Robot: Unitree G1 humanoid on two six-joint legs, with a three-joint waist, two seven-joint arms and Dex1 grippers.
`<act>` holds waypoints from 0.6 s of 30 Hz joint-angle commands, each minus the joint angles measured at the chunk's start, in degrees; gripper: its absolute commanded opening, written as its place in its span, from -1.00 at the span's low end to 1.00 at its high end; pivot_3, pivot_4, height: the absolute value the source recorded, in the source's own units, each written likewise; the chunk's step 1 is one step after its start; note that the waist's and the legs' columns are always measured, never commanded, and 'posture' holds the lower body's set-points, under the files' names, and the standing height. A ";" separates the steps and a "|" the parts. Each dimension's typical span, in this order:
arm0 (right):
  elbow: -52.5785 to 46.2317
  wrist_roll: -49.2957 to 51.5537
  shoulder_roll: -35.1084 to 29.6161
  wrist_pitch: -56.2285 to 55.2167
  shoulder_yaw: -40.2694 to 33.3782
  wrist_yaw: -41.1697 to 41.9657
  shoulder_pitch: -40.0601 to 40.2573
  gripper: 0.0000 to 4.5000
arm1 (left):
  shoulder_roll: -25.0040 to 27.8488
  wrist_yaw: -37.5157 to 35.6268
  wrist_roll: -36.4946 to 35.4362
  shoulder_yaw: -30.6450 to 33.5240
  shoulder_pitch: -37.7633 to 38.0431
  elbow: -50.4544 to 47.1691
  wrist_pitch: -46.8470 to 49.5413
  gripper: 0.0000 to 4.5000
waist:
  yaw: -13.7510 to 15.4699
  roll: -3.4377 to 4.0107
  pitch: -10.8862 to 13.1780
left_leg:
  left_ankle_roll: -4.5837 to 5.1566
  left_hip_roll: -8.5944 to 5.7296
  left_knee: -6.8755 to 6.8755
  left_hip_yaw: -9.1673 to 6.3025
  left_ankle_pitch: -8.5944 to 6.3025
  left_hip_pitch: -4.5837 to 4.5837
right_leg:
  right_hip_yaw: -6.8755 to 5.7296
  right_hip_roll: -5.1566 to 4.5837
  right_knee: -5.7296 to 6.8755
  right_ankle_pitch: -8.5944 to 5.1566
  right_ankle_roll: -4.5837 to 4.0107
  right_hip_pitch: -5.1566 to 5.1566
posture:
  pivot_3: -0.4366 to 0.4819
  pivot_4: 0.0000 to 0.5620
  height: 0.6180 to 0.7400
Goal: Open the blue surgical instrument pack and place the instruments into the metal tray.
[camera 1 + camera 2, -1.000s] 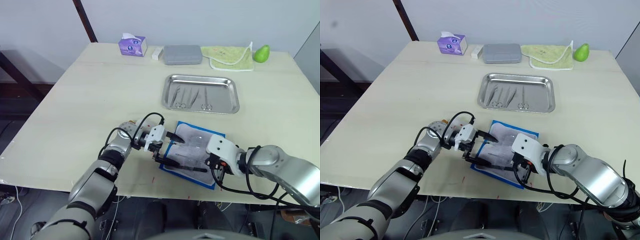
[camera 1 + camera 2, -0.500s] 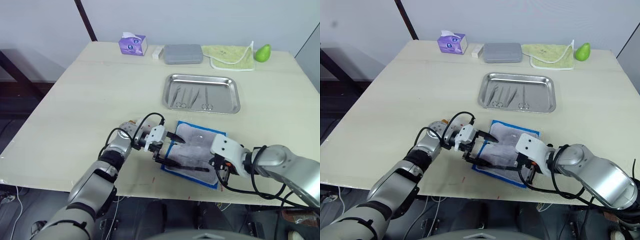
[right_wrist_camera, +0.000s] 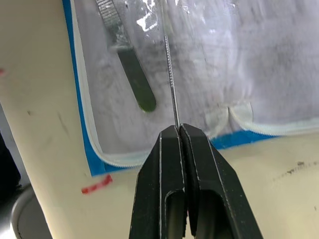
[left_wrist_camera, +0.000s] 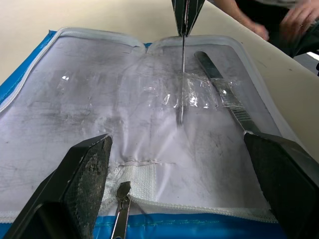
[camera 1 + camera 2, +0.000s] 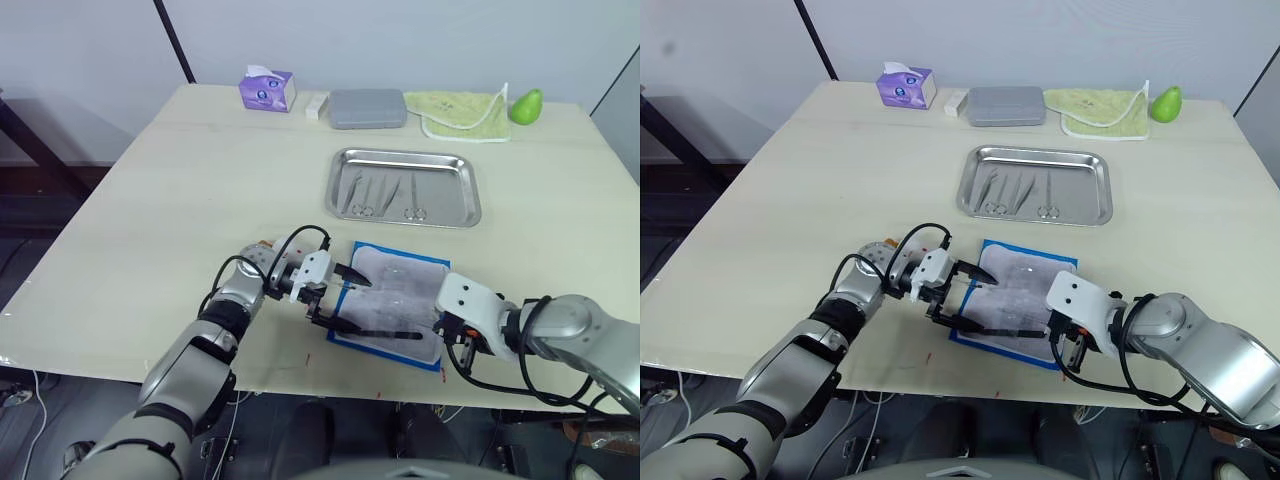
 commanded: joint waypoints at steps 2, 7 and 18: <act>-1.41 -0.01 -3.48 -2.71 -3.56 1.68 1.40 -0.99 | 0.02 -2.24 2.52 -2.12 2.88 1.67 0.32 1.00 | 0.02 0.01 -0.01 | 0.00 0.00 0.00 0.00 0.00 0.00 | 0.00 0.00 0.00 0.00 0.00 0.00 | -0.05 -0.47 0.93; -1.06 0.72 -7.72 -5.74 -7.75 4.93 4.02 -0.99 | 0.31 -2.24 2.46 -2.04 3.49 1.26 0.12 1.00 | -0.09 0.03 -0.01 | 0.00 0.00 0.00 0.01 0.00 -0.01 | 0.01 0.01 -0.03 0.00 0.01 0.00 | -0.05 -0.47 0.93; 2.63 6.25 -15.33 -13.43 -28.72 18.56 14.86 -0.99 | -1.72 -2.24 2.18 -0.48 2.38 4.20 0.37 1.00 | 0.28 0.14 -0.04 | 0.01 -0.04 0.01 0.01 0.00 0.01 | 0.01 0.04 -0.04 0.00 0.02 0.02 | -0.05 -0.47 0.93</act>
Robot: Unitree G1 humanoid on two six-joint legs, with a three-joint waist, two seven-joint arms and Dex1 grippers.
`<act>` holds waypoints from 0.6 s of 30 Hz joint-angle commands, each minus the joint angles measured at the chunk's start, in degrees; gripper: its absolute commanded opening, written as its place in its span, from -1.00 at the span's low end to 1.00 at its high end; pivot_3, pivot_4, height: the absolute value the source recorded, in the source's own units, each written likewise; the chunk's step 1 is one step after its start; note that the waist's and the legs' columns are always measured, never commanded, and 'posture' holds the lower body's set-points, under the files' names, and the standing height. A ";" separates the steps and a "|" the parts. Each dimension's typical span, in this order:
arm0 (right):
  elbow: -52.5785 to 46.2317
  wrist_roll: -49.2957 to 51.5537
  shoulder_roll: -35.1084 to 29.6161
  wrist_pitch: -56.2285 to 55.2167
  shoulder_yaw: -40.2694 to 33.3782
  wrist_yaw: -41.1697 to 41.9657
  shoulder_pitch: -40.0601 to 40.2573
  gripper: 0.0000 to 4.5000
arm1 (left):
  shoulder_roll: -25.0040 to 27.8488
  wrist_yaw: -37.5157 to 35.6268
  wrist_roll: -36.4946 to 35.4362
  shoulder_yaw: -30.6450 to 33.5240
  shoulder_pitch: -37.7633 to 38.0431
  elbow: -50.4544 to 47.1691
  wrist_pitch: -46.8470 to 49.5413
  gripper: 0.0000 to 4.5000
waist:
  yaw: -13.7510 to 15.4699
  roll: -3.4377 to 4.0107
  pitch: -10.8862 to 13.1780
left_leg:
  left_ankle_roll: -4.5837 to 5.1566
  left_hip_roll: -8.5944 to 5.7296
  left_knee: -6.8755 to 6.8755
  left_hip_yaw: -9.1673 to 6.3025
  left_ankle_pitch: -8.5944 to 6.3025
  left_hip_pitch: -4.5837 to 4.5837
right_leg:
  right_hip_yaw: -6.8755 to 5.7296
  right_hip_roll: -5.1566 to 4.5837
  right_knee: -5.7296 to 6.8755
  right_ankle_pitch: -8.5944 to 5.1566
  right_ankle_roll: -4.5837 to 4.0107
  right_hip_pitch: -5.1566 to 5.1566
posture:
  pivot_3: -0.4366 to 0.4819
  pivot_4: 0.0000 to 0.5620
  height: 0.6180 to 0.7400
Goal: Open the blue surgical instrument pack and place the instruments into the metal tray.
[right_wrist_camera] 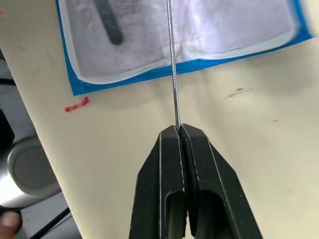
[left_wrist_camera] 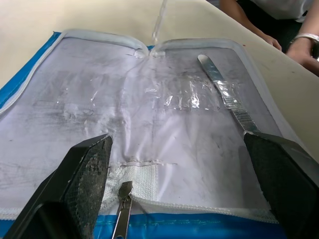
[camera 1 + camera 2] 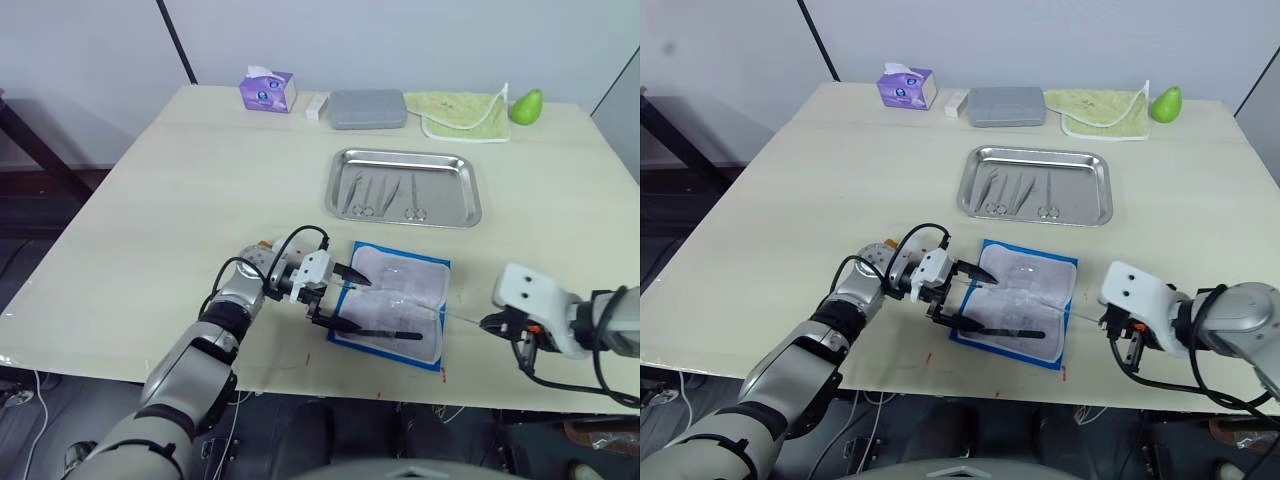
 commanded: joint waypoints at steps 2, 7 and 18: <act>1.70 3.91 -0.24 -1.34 -9.20 4.52 0.60 -0.99 | -0.99 -2.23 2.24 -1.64 2.28 3.22 0.53 1.00 | 0.04 0.07 -0.03 | 0.00 0.00 0.00 0.02 0.00 0.01 | 0.02 0.00 0.00 0.00 0.00 0.00 | -0.05 -0.47 0.93; 8.78 9.80 11.34 5.85 -9.44 -5.71 -13.88 -0.99 | -1.09 -2.23 2.19 -1.15 2.68 2.72 0.61 1.00 | -0.29 0.10 -0.05 | 0.00 0.00 0.02 0.14 0.00 0.12 | 0.15 0.02 0.03 0.02 0.00 0.06 | -0.05 -0.47 0.93; 24.95 -2.69 41.83 18.09 -2.14 -36.98 -36.24 -0.99 | -1.46 -2.23 2.91 0.69 3.54 1.46 1.09 1.00 | 0.18 0.47 -0.08 | 0.00 -0.03 0.03 0.18 0.00 -0.03 | 0.21 0.02 0.29 0.02 -0.02 -0.20 | -0.05 -0.47 0.93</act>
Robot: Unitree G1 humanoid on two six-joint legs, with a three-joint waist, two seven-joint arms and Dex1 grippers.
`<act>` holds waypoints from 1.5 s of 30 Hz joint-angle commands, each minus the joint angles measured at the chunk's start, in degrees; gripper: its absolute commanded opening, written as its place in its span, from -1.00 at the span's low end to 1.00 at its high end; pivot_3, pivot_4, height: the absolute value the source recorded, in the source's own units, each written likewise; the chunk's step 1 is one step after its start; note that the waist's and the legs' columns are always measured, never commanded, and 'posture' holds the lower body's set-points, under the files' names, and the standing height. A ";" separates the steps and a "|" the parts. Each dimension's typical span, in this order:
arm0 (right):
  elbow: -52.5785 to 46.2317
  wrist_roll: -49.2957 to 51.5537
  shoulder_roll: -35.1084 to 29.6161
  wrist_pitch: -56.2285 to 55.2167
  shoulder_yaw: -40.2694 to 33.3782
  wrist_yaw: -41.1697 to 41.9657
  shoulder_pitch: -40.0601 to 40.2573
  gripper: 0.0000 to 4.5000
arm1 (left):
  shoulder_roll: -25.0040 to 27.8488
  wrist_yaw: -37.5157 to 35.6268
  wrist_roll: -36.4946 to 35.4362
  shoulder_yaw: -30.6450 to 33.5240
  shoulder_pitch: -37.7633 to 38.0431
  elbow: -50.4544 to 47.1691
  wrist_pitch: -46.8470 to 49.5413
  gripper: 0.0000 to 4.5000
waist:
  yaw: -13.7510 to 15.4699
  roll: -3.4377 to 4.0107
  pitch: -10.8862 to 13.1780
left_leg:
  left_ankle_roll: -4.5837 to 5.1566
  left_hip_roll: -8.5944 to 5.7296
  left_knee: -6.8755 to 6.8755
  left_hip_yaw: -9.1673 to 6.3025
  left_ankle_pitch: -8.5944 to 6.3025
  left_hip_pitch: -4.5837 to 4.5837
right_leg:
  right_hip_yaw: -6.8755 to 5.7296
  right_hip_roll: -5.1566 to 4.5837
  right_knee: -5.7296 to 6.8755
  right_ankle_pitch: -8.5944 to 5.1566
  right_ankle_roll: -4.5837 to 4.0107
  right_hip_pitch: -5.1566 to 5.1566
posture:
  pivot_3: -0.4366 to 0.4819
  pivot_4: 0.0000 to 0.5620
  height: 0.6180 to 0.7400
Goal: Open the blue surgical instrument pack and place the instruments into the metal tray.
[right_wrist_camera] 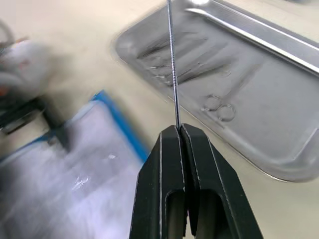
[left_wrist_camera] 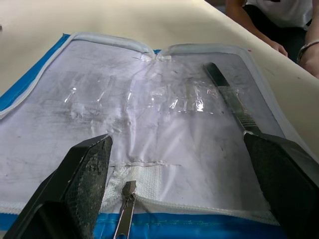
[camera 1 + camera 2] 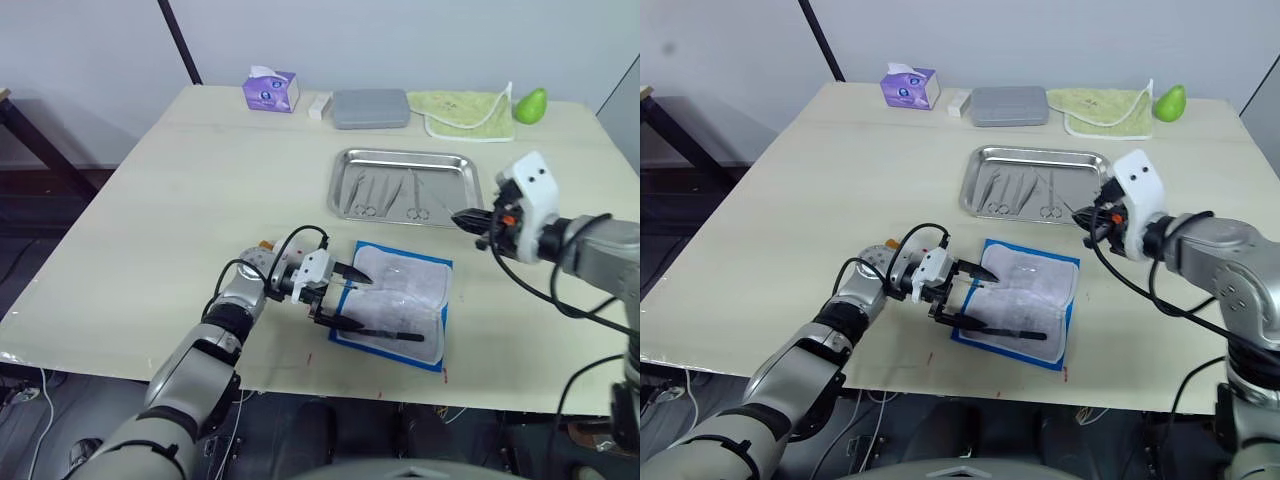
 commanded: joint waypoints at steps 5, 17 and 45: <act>10.84 -8.38 15.37 -0.22 -3.70 -13.95 -6.40 -0.99 | -0.58 -2.21 2.53 -1.16 3.01 0.96 1.34 1.00 | 0.45 0.07 -0.01 | 0.00 -0.02 0.00 -0.01 0.00 -0.17 | -0.04 0.01 0.05 0.00 0.00 -0.19 | -0.05 -0.47 0.93; 37.13 -16.23 24.15 -19.30 -6.64 -20.89 -13.10 -0.99 | -1.26 -2.21 3.65 0.24 3.41 1.27 1.21 1.00 | -0.75 0.25 0.03 | 0.01 -0.03 -0.01 0.07 0.01 -0.12 | 0.05 0.02 0.14 0.01 0.01 -0.22 | -0.05 -0.47 0.93; 58.78 -17.96 25.09 -35.00 -7.31 -22.17 -18.46 -0.81 | -1.72 -2.21 6.05 2.83 4.21 2.94 -0.14 1.00 | -0.60 0.45 0.00 | 0.02 0.01 -0.06 0.44 0.02 0.10 | 0.48 0.11 0.23 0.03 0.02 -0.25 | -0.05 -0.47 0.93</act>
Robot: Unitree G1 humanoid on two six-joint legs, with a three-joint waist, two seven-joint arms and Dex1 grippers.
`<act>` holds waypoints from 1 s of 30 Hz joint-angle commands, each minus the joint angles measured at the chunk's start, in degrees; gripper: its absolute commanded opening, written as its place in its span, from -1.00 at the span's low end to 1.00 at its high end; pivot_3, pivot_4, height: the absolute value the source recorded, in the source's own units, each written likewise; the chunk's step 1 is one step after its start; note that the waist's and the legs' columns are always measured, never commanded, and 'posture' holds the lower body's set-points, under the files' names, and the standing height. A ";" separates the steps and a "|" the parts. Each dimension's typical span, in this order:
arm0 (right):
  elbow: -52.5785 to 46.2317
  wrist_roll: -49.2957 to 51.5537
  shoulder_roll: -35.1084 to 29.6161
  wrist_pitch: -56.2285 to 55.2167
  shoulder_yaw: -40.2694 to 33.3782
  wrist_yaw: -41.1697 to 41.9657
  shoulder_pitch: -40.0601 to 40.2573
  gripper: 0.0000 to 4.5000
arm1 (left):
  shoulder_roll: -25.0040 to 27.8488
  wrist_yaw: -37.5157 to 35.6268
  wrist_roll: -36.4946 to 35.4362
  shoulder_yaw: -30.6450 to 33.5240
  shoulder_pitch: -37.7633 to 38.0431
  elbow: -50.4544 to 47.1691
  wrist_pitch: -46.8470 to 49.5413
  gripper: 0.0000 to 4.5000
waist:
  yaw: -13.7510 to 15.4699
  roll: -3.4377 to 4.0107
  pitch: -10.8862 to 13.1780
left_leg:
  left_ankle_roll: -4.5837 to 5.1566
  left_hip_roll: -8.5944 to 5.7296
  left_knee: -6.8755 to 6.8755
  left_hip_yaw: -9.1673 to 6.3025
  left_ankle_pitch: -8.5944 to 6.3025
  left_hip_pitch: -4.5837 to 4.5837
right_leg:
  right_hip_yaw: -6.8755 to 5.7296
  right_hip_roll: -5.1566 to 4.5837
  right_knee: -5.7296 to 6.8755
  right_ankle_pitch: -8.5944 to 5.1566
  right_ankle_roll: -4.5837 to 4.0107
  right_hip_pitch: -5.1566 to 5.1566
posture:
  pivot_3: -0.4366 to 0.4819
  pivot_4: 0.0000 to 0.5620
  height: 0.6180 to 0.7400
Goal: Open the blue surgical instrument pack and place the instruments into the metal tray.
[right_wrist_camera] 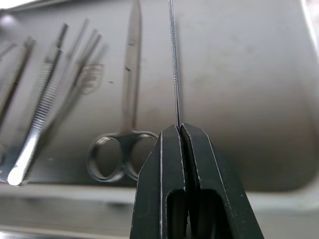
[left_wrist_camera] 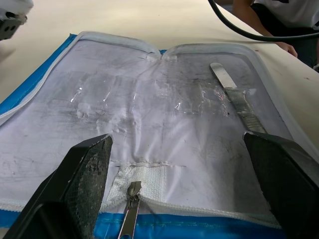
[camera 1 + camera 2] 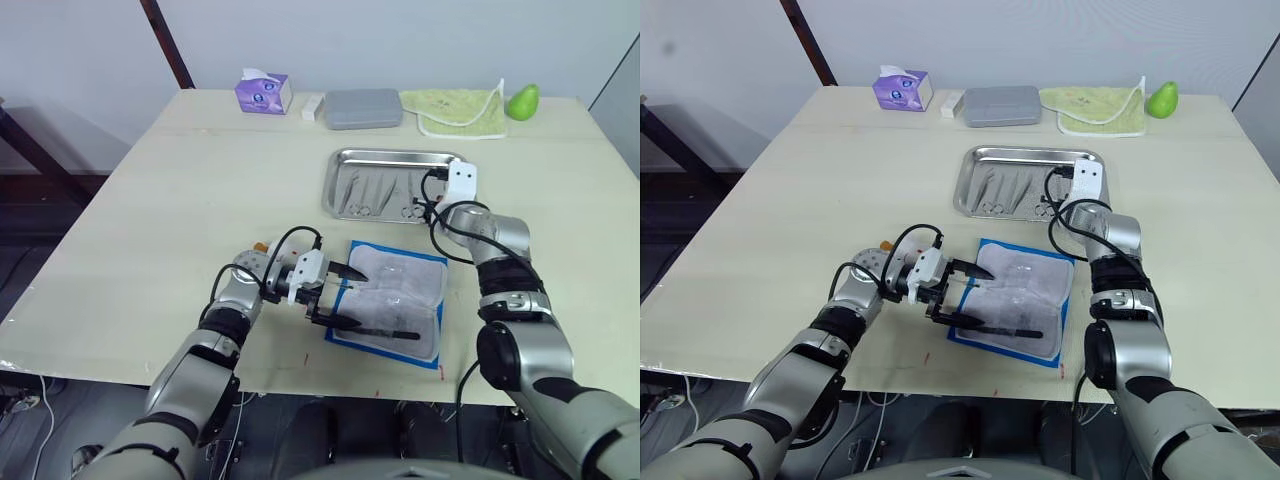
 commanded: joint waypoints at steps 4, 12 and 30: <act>-0.69 -0.27 -0.73 -1.47 0.52 1.04 -2.29 -0.19 | -0.81 -2.13 3.34 -1.82 2.68 3.00 0.40 1.00 | -0.02 -0.02 0.01 | 0.00 0.02 -0.39 0.62 0.00 0.47 | 0.60 0.03 0.08 0.00 0.01 0.00 | -0.05 -0.47 0.93; -17.65 1.14 -2.65 0.43 6.02 9.38 4.52 0.33 | -0.58 -2.13 3.16 -1.71 3.16 1.94 0.92 1.00 | -0.03 -0.02 0.01 | 0.01 0.04 -0.63 1.45 0.00 0.68 | 1.43 0.06 0.10 0.12 0.22 -0.29 | -0.05 -0.47 0.93; -66.60 22.77 -30.30 -10.52 3.56 56.50 48.18 0.95 | -0.44 -2.13 3.06 -1.78 2.21 2.75 1.43 1.00 | 0.87 -0.55 0.22 | 0.71 0.04 -0.61 3.18 -0.41 1.09 | 3.39 0.20 -0.27 0.53 0.99 -0.63 | -0.05 -0.47 0.93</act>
